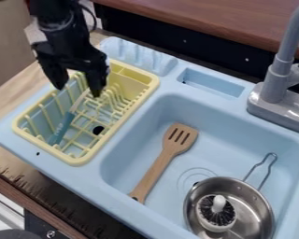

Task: Move the spoon to the sink

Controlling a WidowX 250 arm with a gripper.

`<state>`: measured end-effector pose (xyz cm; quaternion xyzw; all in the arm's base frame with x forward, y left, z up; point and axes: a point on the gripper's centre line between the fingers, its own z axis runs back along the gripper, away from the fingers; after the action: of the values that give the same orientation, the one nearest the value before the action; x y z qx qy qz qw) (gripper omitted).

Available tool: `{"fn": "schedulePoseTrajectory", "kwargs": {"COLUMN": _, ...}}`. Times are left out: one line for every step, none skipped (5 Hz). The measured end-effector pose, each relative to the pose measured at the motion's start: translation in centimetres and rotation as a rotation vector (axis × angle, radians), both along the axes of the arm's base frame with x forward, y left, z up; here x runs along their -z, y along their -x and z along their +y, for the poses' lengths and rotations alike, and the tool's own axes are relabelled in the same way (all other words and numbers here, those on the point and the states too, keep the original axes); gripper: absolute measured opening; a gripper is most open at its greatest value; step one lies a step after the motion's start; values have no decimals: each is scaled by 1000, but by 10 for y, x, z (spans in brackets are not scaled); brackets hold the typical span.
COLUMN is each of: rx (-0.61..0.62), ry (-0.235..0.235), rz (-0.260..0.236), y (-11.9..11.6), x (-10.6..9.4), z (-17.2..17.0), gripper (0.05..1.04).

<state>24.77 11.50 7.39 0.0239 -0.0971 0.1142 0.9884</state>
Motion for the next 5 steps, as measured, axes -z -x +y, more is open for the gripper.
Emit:
{"fn": "schedulePoseTrajectory", "kwargs": {"rx": 6, "ry": -10, "rz": 1, "y": 2, "x": 6, "z": -2, "gripper": 997}}
{"fn": "schedulePoseTrajectory", "kwargs": {"rx": 14, "ry": -16, "rz": -4, "y": -1, "x": 9, "z": -4, "gripper": 997}}
{"fn": "schedulePoseTrajectory", "kwargs": {"rx": 22, "ry": -15, "rz": 4, "y": -1, "x": 16, "z": -6, "gripper": 997}}
{"fn": "schedulePoseTrajectory", "kwargs": {"rx": 26, "ry": -18, "rz": -2, "y": -2, "x": 17, "z": -5, "gripper": 997}}
{"fn": "schedulePoseTrajectory", "kwargs": {"rx": 15, "ry": -27, "rz": -11, "y": -2, "x": 21, "z": -4, "gripper": 997}}
